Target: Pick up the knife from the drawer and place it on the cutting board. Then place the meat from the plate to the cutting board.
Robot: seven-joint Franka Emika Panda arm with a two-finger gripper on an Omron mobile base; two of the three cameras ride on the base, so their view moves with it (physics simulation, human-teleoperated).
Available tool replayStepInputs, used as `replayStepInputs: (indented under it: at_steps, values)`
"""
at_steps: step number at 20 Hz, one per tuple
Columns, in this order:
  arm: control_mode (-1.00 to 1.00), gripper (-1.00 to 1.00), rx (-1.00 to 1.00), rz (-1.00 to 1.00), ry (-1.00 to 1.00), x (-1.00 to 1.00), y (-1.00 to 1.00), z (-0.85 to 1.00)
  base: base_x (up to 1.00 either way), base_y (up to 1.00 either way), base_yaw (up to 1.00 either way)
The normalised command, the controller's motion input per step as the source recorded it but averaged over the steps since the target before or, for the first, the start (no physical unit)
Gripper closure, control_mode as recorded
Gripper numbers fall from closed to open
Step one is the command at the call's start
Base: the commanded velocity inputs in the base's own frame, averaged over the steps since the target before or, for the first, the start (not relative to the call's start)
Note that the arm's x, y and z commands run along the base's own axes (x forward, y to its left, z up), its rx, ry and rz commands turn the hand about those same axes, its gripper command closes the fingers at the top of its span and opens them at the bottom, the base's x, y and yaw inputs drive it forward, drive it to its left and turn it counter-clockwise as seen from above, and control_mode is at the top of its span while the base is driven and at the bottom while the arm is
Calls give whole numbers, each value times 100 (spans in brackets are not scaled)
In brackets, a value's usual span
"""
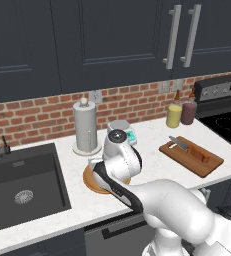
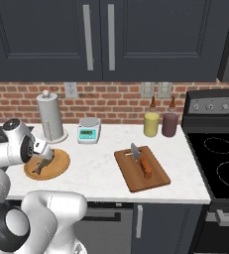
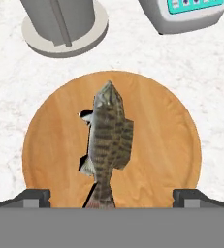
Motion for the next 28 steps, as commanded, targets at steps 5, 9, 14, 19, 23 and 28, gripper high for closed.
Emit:
replayStepInputs:
  at_steps: [5, 9, 14, 19, 23, 28]
  values:
    - [-100, -100, 0, 0, 0, 9, 8, -32, 0, 0, 0]
    - [-100, -100, 0, 0, 1, 0, 14, -17, 0, 0, 0]
    - [-100, -100, 2, -2, 6, 5, 8, -9, 0, 0, 0]
    - [-100, -100, 5, -4, 7, 21, 1, -9, 0, 0, 0]
    - [-100, -100, 2, -6, 2, 32, 0, -21, 0, 0, 0]
    - [-100, -100, 0, -6, 0, 17, 9, -28, 0, 0, 0]
